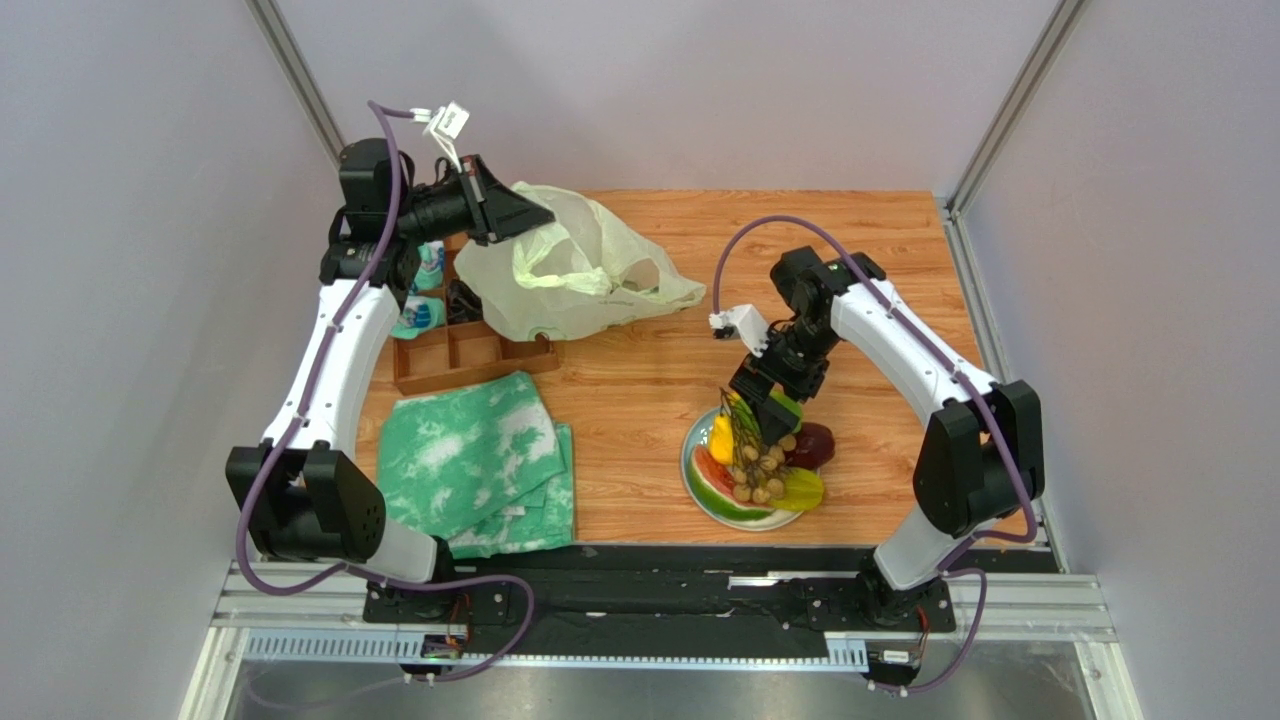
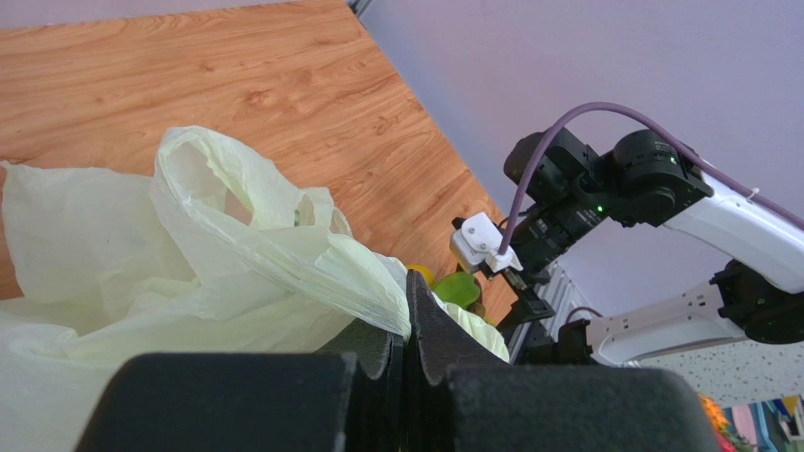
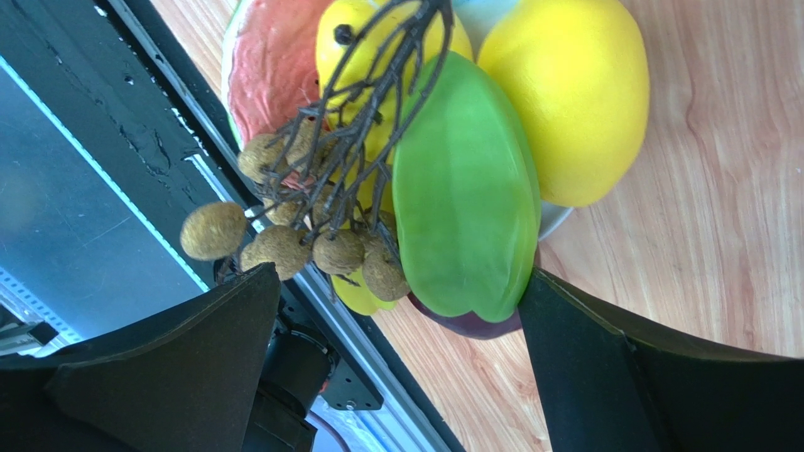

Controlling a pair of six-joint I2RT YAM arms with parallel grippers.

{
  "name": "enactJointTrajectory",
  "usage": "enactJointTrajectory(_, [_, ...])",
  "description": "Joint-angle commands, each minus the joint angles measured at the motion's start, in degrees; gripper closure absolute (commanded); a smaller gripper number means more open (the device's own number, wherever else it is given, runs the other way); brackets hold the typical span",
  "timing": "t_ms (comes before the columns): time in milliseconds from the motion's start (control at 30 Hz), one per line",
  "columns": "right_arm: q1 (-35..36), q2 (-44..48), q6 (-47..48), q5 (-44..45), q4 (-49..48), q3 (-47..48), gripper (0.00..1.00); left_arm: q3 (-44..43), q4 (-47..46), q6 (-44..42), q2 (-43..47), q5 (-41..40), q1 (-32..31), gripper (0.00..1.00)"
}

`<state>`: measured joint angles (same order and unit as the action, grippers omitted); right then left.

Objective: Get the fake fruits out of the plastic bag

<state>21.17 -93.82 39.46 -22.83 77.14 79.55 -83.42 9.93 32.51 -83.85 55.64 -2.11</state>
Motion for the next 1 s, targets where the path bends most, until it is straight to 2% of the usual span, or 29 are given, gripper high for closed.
enactJointTrajectory(0, [-2.97, 1.36, -0.35, 2.0, 1.52, 1.75, 0.0, -2.01, -0.36, -2.01, -0.26, 0.18, 0.44, 1.0])
enactJointTrajectory(67, [-5.25, 0.4, 0.35, 0.86, 2.57, 3.85, 0.0, -3.15, 0.7, -2.8, -1.3, 0.0, 0.44, 0.99])
enactJointTrajectory(133, [-6.57, -1.1, 0.53, 0.42, 3.19, 5.43, 0.0, -3.59, 1.23, -3.51, -1.75, -0.09, 0.44, 0.92])
enactJointTrajectory(167, [-6.84, -1.36, 0.88, 0.07, 3.62, 6.66, 0.0, -3.68, 1.32, -3.6, -2.1, -0.18, 0.44, 0.84])
enactJointTrajectory(367, [-9.39, -2.77, 1.23, -1.16, 4.33, 10.88, 0.0, -4.38, 3.77, -6.58, -2.89, -0.88, 0.44, 0.63])
enactJointTrajectory(467, [-12.37, -3.38, 0.27, -0.56, 3.64, 13.26, 0.0, -4.82, 4.74, -7.99, -3.16, -4.03, 0.44, 0.61])
enactJointTrajectory(533, [-17.02, -4.26, -2.01, -0.2, 1.1, 17.38, 0.0, -5.79, 5.97, -9.48, -2.9, -7.46, 0.44, 0.63])
enactJointTrajectory(633, [-25.1, -6.1, -7.7, 0.42, -2.86, 24.84, 0.0, -10.61, 10.36, -14.31, -2.72, -11.07, 0.44, 0.69])
enactJointTrajectory(700, [-28.79, -7.95, -11.58, 1.46, -4.63, 27.49, 0.0, -14.31, 12.81, -17.65, -2.46, -12.48, 0.44, 0.67])
enactJointTrajectory(733, [-29.25, -8.22, -15.86, 3.04, -7.33, 28.29, 0.0, -15.36, 13.7, -18.62, -2.45, -12.66, 0.44, 0.62])
enactJointTrajectory(767, [-29.43, -7.79, -17.3, 6.36, -8.58, 27.95, 0.0, -17.2, 14.58, -20.19, -2.54, -12.92, 0.44, 0.47])
enactJointTrajectory(800, [-29.43, -7.26, -18.1, 7.26, -9.89, 26.9, 0.0, -17.91, 16.59, -20.99, -2.63, -13.71, 0.44, 0.38])
enactJointTrajectory(833, [-29.43, -6.56, -18.28, 7.62, -11.82, 24.54, 0.0, -18.62, 17.3, -21.78, -2.46, -14.06, 0.44, 0.14])
enactJointTrajectory(900, [-29.43, -4.98, -18.81, 7.54, -13.42, 21.98, 0.0, -18.71, 19.33, -23.63, -2.02, -14.5, 0.44, 0.07])
enactJointTrajectory(967, [-29.43, -4.62, -19.33, 7.1, -14.57, 19.86, 0.0, -17.31, 19.51, -24.33, -0.18, -14.94, 0.44, 0.06])
